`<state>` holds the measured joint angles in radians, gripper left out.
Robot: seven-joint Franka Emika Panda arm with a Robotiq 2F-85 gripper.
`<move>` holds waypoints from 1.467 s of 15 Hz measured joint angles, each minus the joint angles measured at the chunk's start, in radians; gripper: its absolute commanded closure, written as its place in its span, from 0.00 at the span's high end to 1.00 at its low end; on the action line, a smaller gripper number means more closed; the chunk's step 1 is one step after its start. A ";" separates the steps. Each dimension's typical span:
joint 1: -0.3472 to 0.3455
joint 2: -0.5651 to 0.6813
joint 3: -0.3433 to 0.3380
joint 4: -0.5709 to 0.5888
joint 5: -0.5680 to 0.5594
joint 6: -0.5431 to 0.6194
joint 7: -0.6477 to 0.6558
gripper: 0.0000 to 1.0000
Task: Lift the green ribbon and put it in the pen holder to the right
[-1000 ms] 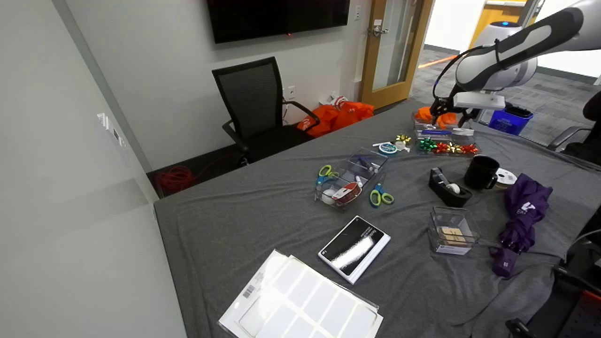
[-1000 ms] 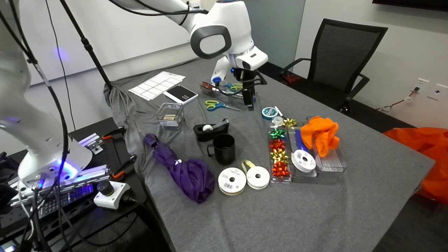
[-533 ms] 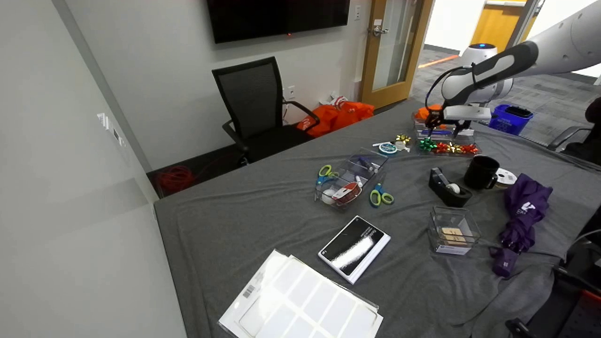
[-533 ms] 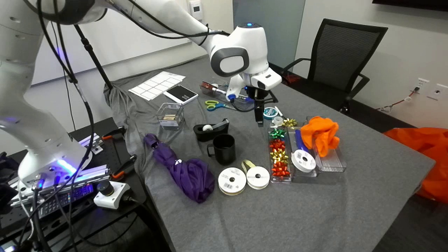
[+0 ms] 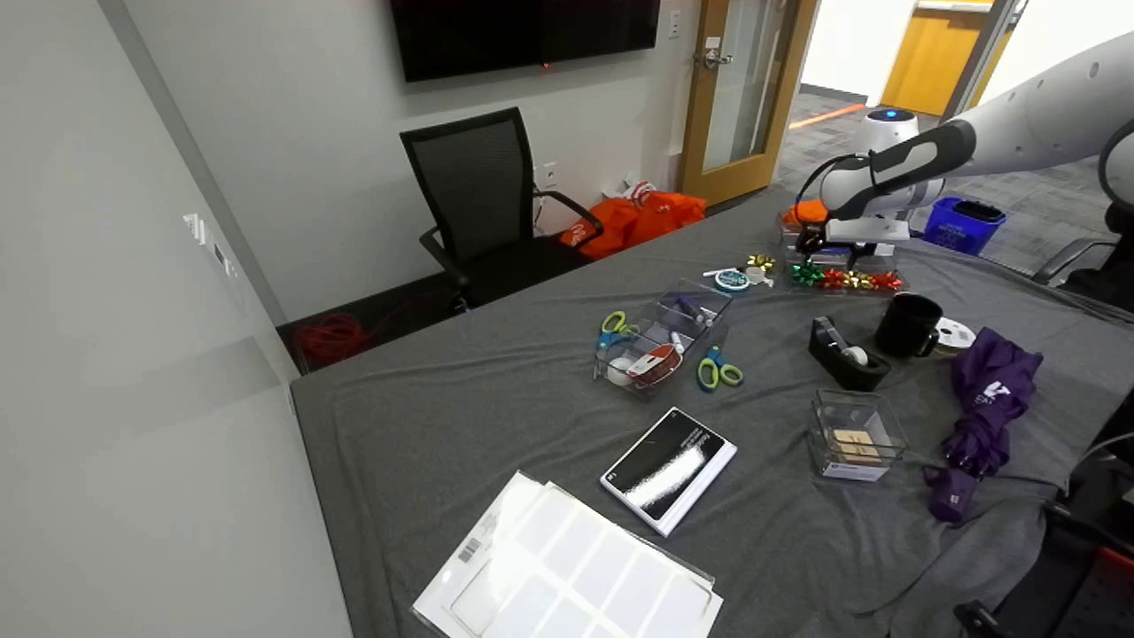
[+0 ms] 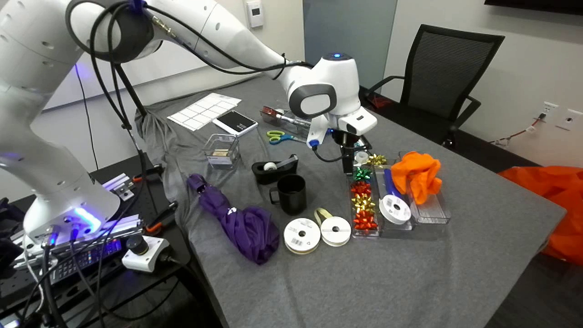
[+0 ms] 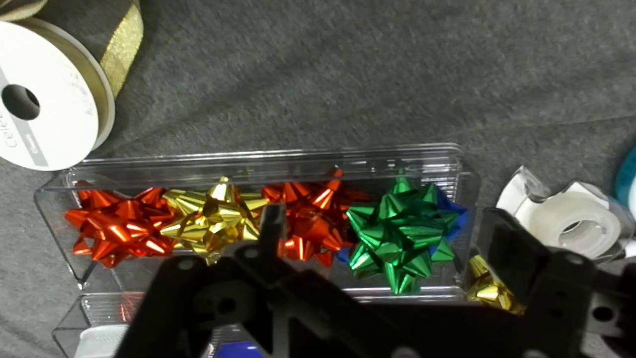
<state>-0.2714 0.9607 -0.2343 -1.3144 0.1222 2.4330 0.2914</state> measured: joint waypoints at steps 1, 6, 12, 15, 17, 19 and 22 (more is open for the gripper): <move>-0.005 0.012 0.000 0.020 0.000 0.000 0.007 1.00; -0.021 0.064 -0.002 0.107 0.000 -0.001 0.051 1.00; -0.022 0.129 -0.003 0.188 0.001 -0.006 0.094 1.00; -0.024 0.156 -0.001 0.220 0.010 -0.007 0.103 0.67; -0.027 0.171 0.004 0.240 0.023 -0.009 0.115 0.51; -0.029 0.184 0.007 0.256 0.031 -0.011 0.125 0.37; -0.031 0.199 0.008 0.277 0.044 -0.012 0.131 0.15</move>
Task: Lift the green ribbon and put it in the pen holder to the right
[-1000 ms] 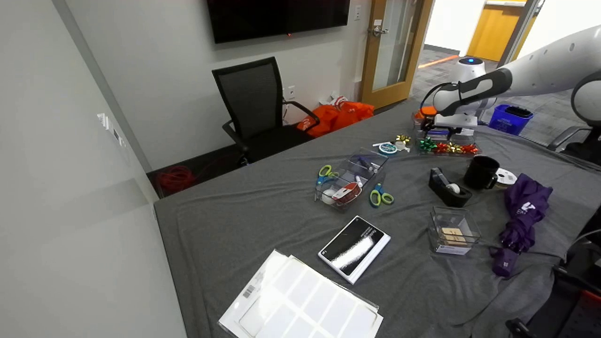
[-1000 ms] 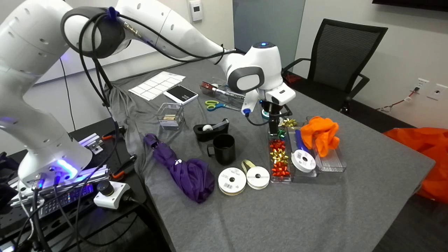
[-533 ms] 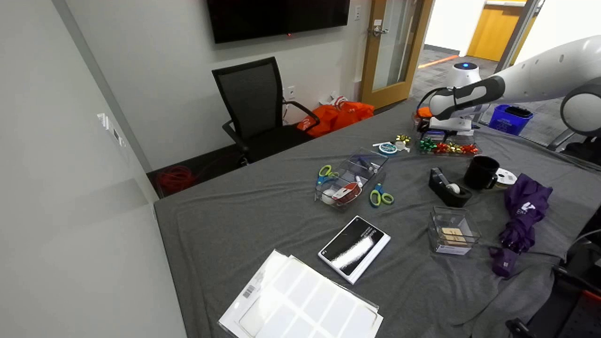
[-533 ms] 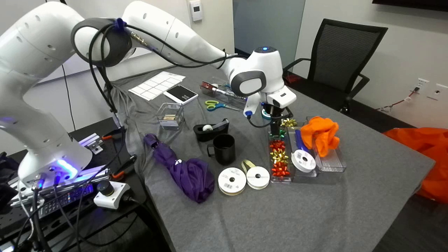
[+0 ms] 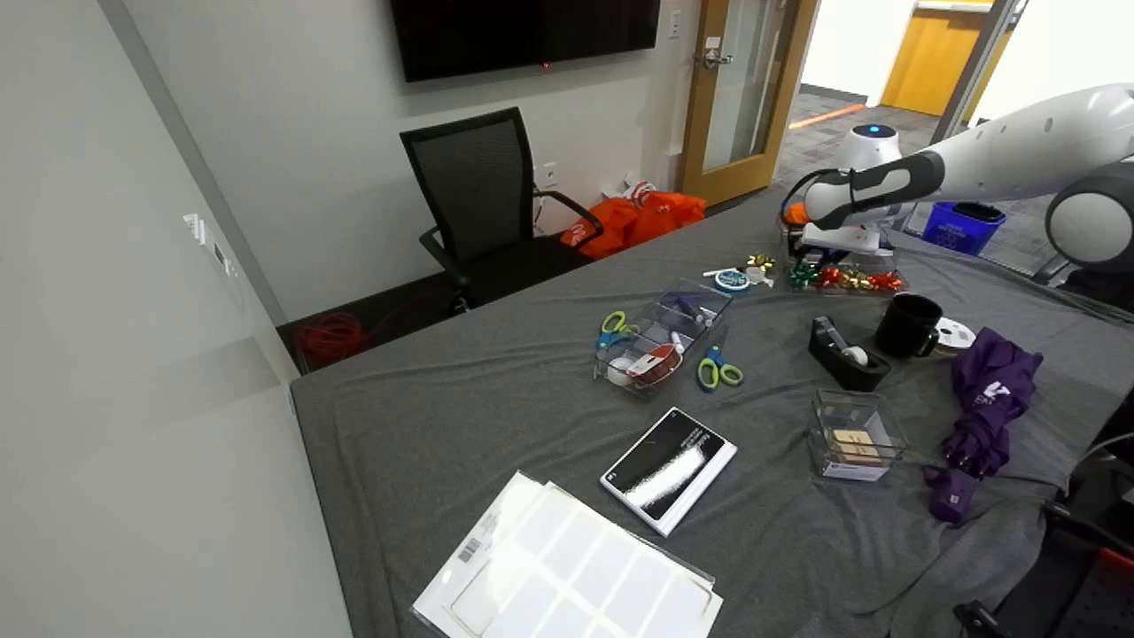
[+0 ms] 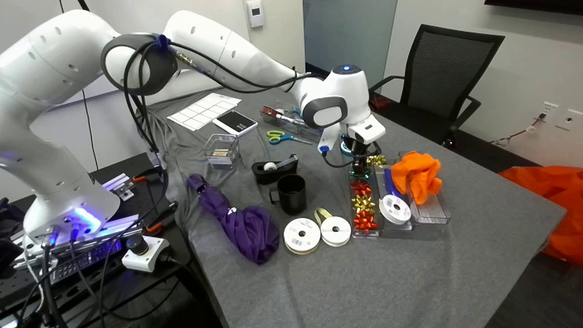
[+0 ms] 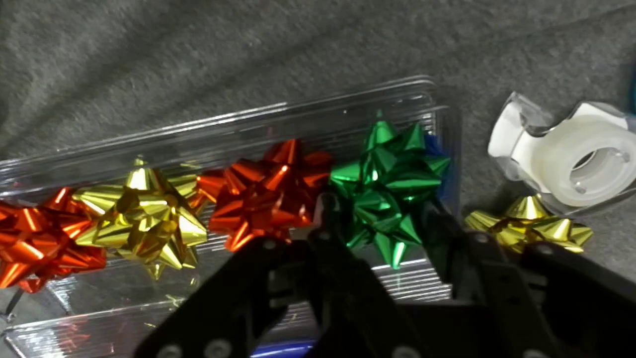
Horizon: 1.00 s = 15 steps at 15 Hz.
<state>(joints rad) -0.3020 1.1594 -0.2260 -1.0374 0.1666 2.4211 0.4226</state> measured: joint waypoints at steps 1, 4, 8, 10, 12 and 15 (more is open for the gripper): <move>-0.001 0.003 0.000 0.004 0.004 0.000 0.000 0.09; -0.003 0.004 0.000 0.006 0.015 0.000 0.000 0.00; -0.010 0.002 0.002 0.012 0.024 -0.003 -0.001 0.00; -0.015 -0.003 0.004 0.015 0.029 -0.009 -0.007 0.00; -0.022 -0.013 0.011 0.018 0.038 -0.025 -0.022 0.00; -0.038 -0.049 0.030 0.017 0.058 -0.071 -0.061 0.00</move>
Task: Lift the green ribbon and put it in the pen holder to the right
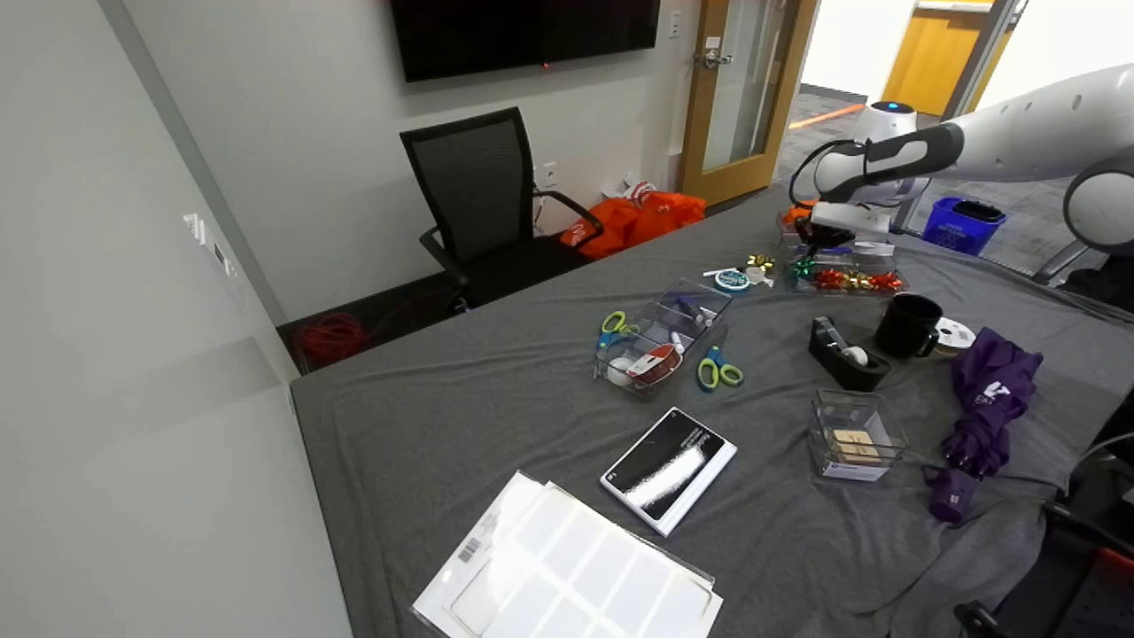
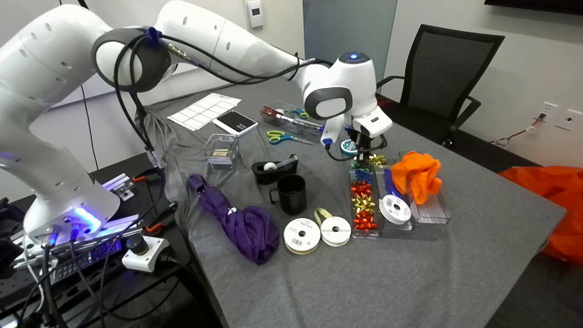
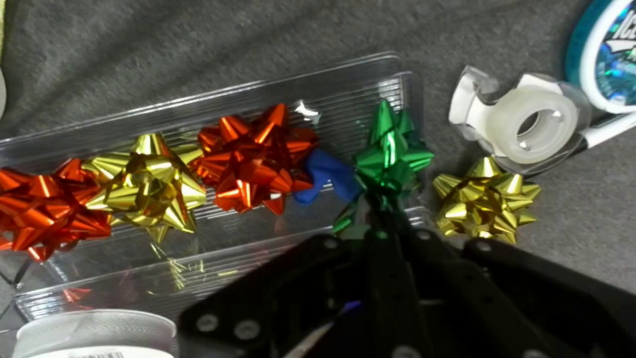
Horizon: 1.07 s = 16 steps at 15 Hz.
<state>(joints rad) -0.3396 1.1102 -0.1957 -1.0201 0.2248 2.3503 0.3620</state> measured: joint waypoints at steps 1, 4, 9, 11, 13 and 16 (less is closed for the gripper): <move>-0.007 -0.014 0.009 -0.001 0.007 -0.022 -0.017 0.00; -0.028 -0.060 0.036 -0.005 0.029 -0.099 -0.072 0.00; -0.061 -0.135 0.075 -0.037 0.047 -0.277 -0.191 0.00; -0.075 -0.166 0.090 -0.064 0.051 -0.356 -0.250 0.00; -0.083 -0.199 0.097 -0.102 0.054 -0.407 -0.297 0.01; -0.082 -0.204 0.096 -0.109 0.053 -0.407 -0.298 0.01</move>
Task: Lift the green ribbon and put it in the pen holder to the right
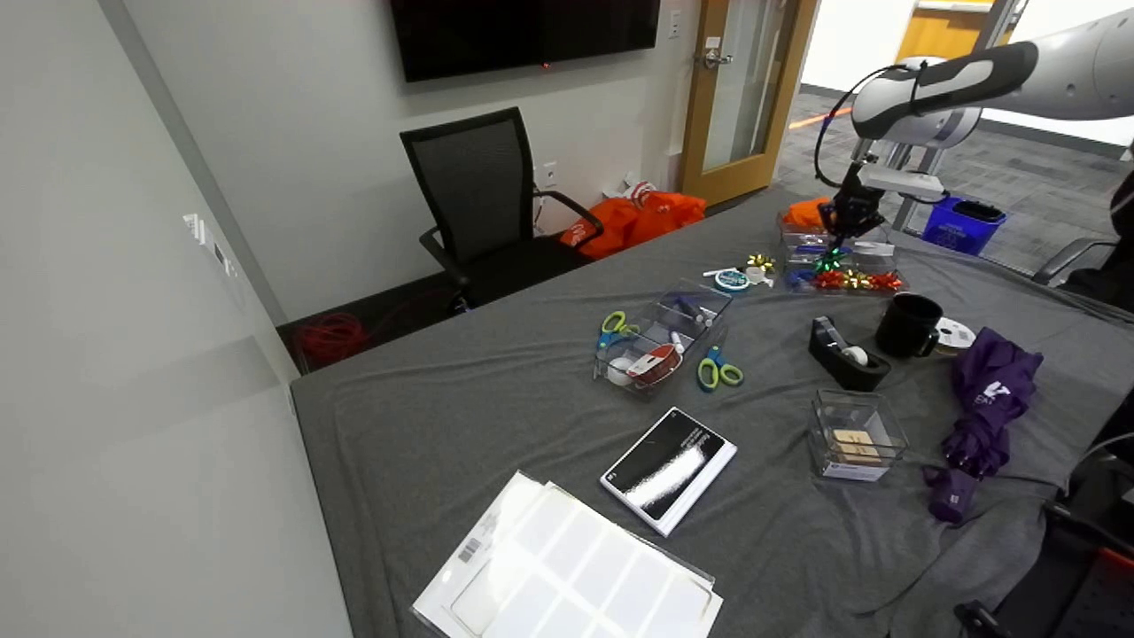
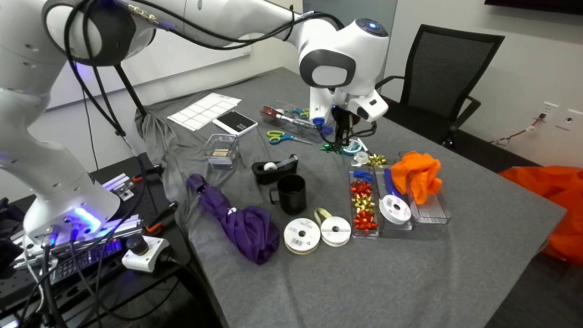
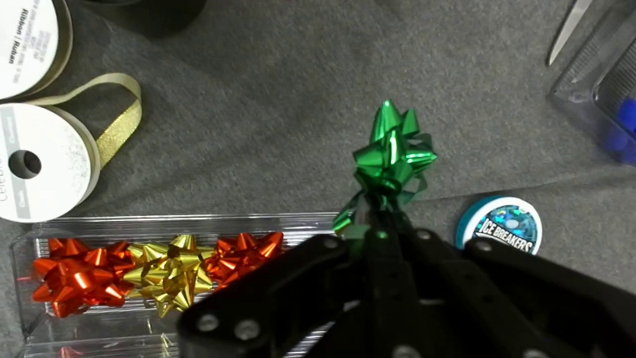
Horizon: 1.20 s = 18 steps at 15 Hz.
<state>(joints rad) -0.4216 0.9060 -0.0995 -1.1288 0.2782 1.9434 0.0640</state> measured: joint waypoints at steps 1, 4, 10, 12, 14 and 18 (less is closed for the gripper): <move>0.001 0.000 0.000 0.000 0.000 0.000 0.000 0.01; 0.001 0.001 0.000 0.000 0.000 0.000 0.000 0.00; 0.018 -0.023 0.001 -0.072 -0.004 0.058 -0.065 0.00; 0.032 -0.056 0.001 -0.156 -0.005 0.112 -0.123 0.00; 0.047 -0.095 0.002 -0.247 -0.005 0.158 -0.180 0.00; 0.058 -0.196 0.025 -0.420 -0.004 0.220 -0.266 0.00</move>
<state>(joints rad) -0.3636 0.7102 -0.0744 -1.5488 0.2745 2.1630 -0.2018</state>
